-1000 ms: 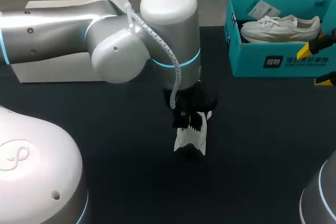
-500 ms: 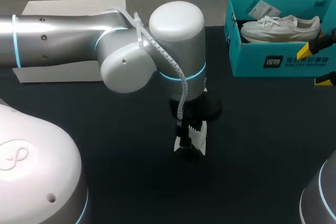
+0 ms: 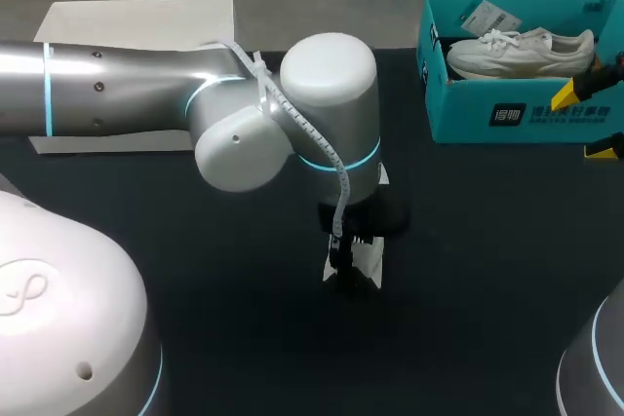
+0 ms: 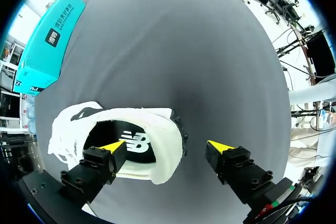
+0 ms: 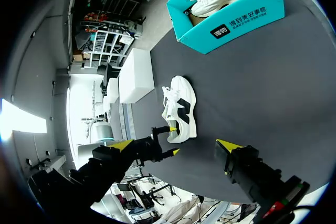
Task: Take the shoe out of the shoebox, open the shoe tongue, remove and reinsert the insole, then place the shoe into the shoebox
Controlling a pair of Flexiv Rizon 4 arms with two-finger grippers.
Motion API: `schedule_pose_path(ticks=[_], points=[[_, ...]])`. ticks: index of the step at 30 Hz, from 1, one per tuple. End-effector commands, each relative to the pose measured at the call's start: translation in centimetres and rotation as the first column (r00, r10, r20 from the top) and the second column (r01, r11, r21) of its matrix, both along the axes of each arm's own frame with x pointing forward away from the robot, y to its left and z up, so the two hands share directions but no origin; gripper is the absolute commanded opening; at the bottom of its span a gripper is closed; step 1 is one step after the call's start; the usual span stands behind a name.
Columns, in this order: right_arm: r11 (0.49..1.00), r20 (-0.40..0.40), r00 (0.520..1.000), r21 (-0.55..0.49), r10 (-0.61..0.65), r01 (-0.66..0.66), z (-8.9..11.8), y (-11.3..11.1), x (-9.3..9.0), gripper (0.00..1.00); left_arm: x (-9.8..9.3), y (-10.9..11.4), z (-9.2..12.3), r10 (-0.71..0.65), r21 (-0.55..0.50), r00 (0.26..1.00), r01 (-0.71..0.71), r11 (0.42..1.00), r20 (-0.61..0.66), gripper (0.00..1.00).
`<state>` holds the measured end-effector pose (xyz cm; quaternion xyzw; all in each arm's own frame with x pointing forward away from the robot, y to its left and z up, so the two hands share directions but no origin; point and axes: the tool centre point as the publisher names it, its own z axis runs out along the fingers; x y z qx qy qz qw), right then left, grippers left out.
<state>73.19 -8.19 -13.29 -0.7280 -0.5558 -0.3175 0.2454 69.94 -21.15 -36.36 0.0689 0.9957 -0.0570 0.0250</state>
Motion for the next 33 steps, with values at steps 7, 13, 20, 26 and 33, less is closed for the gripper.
schedule_pose_path(ticks=[7,13,20,26,33], points=[[1.0,-0.001,1.0,-0.001,-0.001,0.001,-0.1,0.0,0.0,1.0,0.3,-0.8,-2.4,0.023,0.015,1.0,-0.023,1.0,0.01,1.0],[1.0,-0.001,1.0,-0.001,-0.001,0.001,-0.1,0.0,0.0,1.0,0.2,-0.7,-3.0,0.02,0.028,1.0,-0.02,0.999,0.013,1.0],[1.0,-0.001,1.0,-0.001,-0.001,0.001,-0.1,0.0,0.0,1.0,0.2,-0.7,-3.5,0.029,0.045,1.0,-0.029,0.999,0.002,0.48],[1.0,-0.001,1.0,-0.001,-0.001,0.001,-0.1,0.0,0.0,1.0,0.3,-0.6,-3.6,0.038,0.049,0.999,-0.037,0.998,-0.031,0.0],[1.0,-0.001,1.0,-0.001,-0.001,0.001,-0.1,0.0,0.0,1.0,0.4,-0.3,-3.3,0.049,0.055,0.997,-0.045,0.997,-0.057,0.0]])
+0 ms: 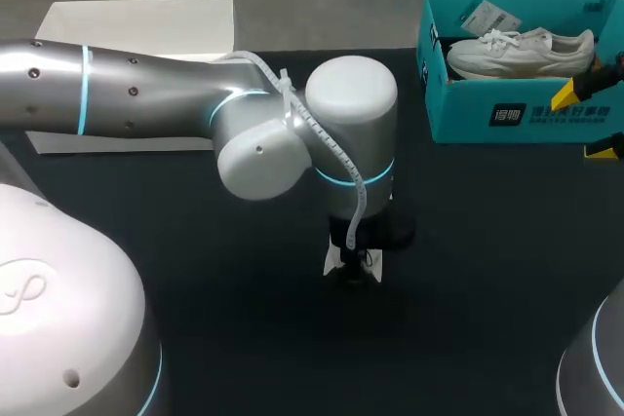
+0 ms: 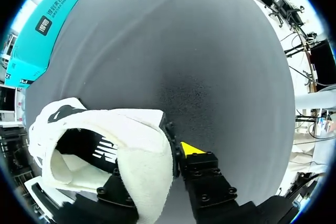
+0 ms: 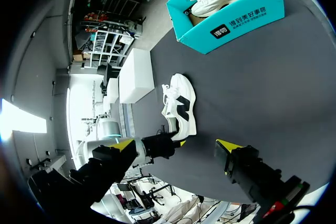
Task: Take the shoe out of the shoebox, open the shoe tongue, remove and reinsert the insole, then place the shoe into the shoebox
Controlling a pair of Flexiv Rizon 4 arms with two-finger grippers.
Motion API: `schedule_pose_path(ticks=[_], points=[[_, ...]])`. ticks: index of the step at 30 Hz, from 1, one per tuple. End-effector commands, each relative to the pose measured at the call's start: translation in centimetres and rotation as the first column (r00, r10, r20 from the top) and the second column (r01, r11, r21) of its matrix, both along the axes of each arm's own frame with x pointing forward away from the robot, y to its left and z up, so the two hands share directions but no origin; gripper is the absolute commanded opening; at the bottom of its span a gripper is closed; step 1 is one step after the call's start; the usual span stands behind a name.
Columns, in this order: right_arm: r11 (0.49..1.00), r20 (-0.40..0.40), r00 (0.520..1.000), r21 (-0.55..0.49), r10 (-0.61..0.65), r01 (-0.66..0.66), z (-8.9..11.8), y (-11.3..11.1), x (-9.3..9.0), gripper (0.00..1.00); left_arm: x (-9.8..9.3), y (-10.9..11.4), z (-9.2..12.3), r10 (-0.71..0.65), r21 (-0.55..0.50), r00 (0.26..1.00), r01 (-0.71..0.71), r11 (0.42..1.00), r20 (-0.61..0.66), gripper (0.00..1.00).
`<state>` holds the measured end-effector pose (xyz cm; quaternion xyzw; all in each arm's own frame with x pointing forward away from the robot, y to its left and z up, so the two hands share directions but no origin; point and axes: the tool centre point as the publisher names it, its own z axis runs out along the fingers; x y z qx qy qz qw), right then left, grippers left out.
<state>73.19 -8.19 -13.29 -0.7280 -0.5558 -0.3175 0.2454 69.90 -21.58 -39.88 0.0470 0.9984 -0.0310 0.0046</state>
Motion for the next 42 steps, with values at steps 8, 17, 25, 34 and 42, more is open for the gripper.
schedule_pose_path(ticks=[8,17,25,34,42], points=[[1.0,-0.001,1.0,-0.001,-0.001,0.001,-0.1,0.0,0.0,1.0,-0.1,0.7,2.2,0.014,0.0,0.998,-0.014,1.0,-0.063,0.0],[1.0,-0.001,1.0,-0.001,-0.001,0.001,-0.1,0.0,0.0,1.0,-0.5,1.1,8.1,0.026,-0.032,0.998,-0.028,0.999,-0.06,0.0],[1.0,-0.001,1.0,-0.001,-0.001,0.001,-0.1,0.0,0.0,1.0,-1.2,1.5,13.5,-0.016,-0.079,0.995,0.009,0.997,-0.095,0.0],[1.0,-0.001,1.0,-0.001,-0.001,0.001,-0.1,0.0,0.0,1.0,-2.2,1.9,18.4,-0.054,-0.085,0.993,0.045,0.995,-0.104,0.0],[1.0,-0.001,1.0,-0.001,-0.001,0.001,-0.1,0.0,0.0,1.0,-2.5,2.4,21.6,-0.064,-0.107,0.995,0.056,0.993,-0.073,0.0]])
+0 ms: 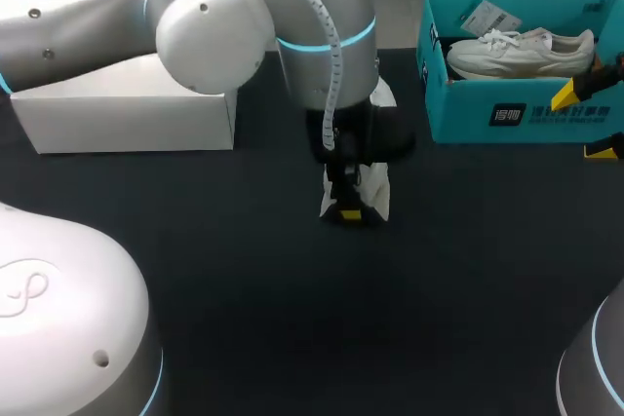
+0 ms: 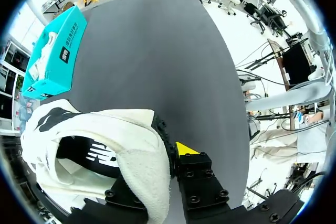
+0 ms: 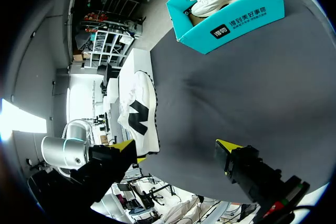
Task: Take the shoe out of the shoebox, open the shoe tongue, remove and reinsert the insole, then place the shoe into the shoebox
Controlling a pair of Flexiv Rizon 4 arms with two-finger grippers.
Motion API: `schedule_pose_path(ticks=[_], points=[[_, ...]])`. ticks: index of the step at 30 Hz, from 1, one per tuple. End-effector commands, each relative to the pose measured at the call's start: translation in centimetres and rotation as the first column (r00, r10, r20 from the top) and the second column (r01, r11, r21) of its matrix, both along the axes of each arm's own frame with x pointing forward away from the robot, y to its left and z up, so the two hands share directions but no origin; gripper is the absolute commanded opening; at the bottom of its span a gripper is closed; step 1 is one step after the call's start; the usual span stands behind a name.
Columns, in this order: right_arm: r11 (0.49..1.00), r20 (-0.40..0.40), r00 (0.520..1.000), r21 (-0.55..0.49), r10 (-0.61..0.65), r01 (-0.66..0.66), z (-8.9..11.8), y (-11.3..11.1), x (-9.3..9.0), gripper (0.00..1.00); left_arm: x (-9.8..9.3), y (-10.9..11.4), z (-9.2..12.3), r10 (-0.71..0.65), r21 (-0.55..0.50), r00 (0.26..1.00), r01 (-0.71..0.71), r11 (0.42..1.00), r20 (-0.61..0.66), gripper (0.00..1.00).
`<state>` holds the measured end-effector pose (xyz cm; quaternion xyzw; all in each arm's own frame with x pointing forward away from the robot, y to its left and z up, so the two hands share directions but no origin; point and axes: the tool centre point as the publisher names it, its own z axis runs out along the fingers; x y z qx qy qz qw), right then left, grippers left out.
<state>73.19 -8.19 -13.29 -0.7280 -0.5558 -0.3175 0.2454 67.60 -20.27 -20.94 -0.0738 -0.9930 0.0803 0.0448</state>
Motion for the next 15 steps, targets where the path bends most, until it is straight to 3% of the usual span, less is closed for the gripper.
schedule_pose_path(ticks=[1,15], points=[[1.0,-0.001,1.0,-0.001,-0.001,0.001,-0.05,0.03,0.0,1.0,-0.2,1.13,3.02,0.002,-0.014,1.0,-0.002,1.0,0.031,0.0],[1.0,-0.001,1.0,-0.001,-0.001,0.001,-0.05,0.03,0.0,1.0,-0.13,1.11,3.28,0.003,-0.025,0.999,-0.002,1.0,0.05,0.0]])
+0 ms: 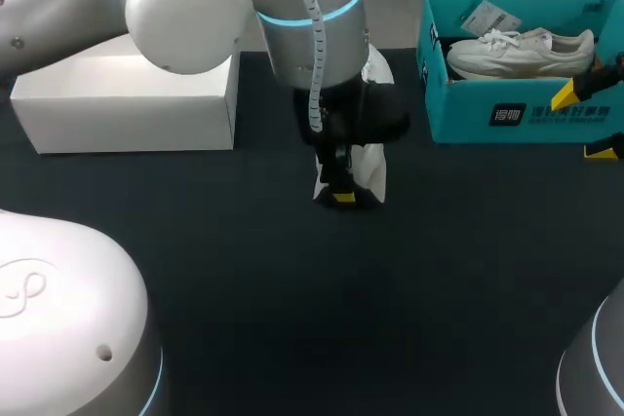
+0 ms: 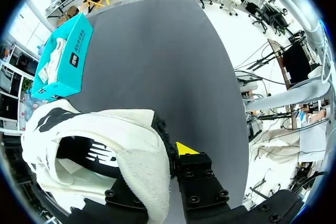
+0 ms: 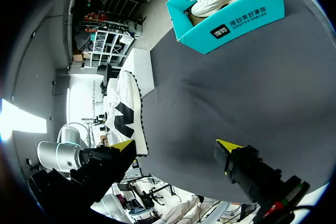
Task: Take the shoe out of the shoebox, open the shoe tongue, remove and reinsert the insole, then place the shoe into the shoebox
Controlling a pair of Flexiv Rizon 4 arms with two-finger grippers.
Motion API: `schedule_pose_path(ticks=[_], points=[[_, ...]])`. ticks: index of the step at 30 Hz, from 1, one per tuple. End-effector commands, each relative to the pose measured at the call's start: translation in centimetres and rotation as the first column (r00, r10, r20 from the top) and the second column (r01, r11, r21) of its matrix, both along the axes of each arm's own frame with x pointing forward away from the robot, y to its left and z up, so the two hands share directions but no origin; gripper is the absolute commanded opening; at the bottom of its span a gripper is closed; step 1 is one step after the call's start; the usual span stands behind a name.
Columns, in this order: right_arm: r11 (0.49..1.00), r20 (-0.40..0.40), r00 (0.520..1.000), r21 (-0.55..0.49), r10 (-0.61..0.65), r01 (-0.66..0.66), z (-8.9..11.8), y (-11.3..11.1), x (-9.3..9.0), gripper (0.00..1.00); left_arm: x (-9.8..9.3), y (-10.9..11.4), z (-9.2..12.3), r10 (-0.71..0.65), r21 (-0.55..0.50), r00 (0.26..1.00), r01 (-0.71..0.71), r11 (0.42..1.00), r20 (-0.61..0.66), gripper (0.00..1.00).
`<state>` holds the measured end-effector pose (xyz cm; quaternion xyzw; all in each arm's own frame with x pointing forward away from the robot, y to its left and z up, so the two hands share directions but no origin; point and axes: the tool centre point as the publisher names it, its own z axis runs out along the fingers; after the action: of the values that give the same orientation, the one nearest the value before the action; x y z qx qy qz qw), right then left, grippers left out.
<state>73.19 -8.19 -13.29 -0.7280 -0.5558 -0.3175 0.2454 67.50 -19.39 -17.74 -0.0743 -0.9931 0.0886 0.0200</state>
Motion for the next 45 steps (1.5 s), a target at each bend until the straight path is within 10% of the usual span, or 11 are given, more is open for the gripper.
schedule_pose_path(ticks=[1,21,45], points=[[1.0,-0.001,1.0,-0.001,-0.001,0.001,-0.1,0.0,0.0,1.0,0.0,0.2,0.1,-0.001,-0.004,1.0,0.001,1.0,0.002,0.0],[1.0,-0.001,1.0,-0.001,-0.001,0.001,-0.1,0.0,0.0,1.0,3.2,4.4,-0.9,0.028,0.021,0.999,-0.028,0.999,-0.019,0.0],[1.0,-0.001,1.0,-0.001,-0.001,0.001,-0.1,0.0,0.0,1.0,11.6,16.1,0.6,0.053,0.08,0.999,-0.054,0.995,0.013,0.0]])
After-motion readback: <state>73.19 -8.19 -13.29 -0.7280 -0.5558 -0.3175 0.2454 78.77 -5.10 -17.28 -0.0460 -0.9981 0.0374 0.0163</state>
